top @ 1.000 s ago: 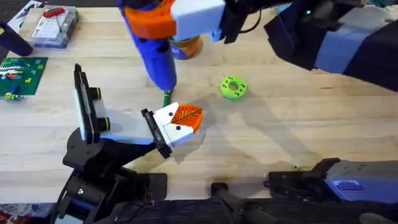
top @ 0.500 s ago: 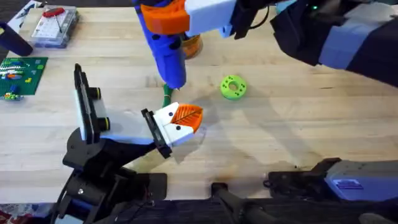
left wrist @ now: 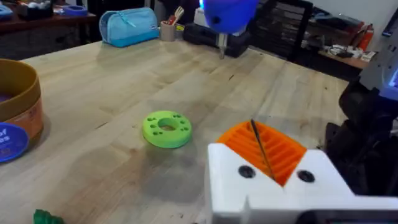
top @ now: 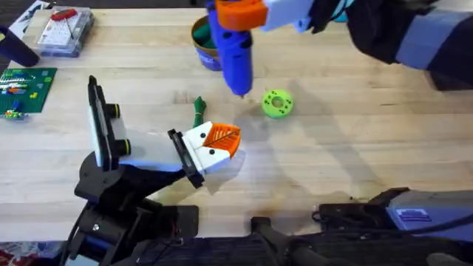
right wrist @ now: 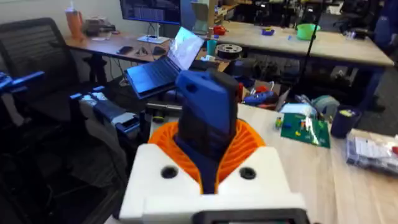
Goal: Pick up the gripper from the table and insert it into the empty holder that is missing its gripper. Then pick up a screw, insert it into the mounting hole, and use the screwdriver to tighten it. Finally, clean up the table by picking up the vegetable and placing it into the bucket.
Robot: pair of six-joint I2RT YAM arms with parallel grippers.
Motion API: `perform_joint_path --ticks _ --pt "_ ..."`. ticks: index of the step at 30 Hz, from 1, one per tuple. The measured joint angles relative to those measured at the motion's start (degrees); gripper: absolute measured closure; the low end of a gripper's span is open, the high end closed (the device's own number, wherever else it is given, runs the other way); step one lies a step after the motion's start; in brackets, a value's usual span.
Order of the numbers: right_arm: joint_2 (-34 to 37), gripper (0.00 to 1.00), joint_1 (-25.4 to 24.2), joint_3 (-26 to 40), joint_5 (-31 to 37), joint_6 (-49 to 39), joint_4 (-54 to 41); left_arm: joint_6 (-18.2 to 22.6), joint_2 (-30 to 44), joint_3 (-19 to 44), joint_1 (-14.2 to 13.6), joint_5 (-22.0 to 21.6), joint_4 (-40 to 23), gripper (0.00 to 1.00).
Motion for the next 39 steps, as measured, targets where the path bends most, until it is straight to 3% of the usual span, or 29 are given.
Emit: perform_joint_path --ticks 6,20,26,32,39 --pt "0.0 0.933 -3.3 0.0 -1.8 3.1 0.0 0.0 0.0 0.0 0.0 0.0 0.0 0.982" --pt "0.0 0.933 -2.6 0.0 -2.2 7.6 -1.4 0.0 0.0 0.0 0.0 0.0 0.0 0.982" --pt "0.0 0.932 -6.9 2.4 -2.6 9.0 -5.2 0.0 0.0 0.0 0.0 0.0 0.0 0.982" --pt "-0.2 0.932 -9.9 8.0 10.8 2.7 -27.4 0.0 0.0 0.0 0.0 0.0 0.0 0.982" --pt "-0.2 0.934 -4.8 13.5 38.2 -21.8 -64.1 0.0 0.0 0.0 0.0 0.0 0.0 0.982"
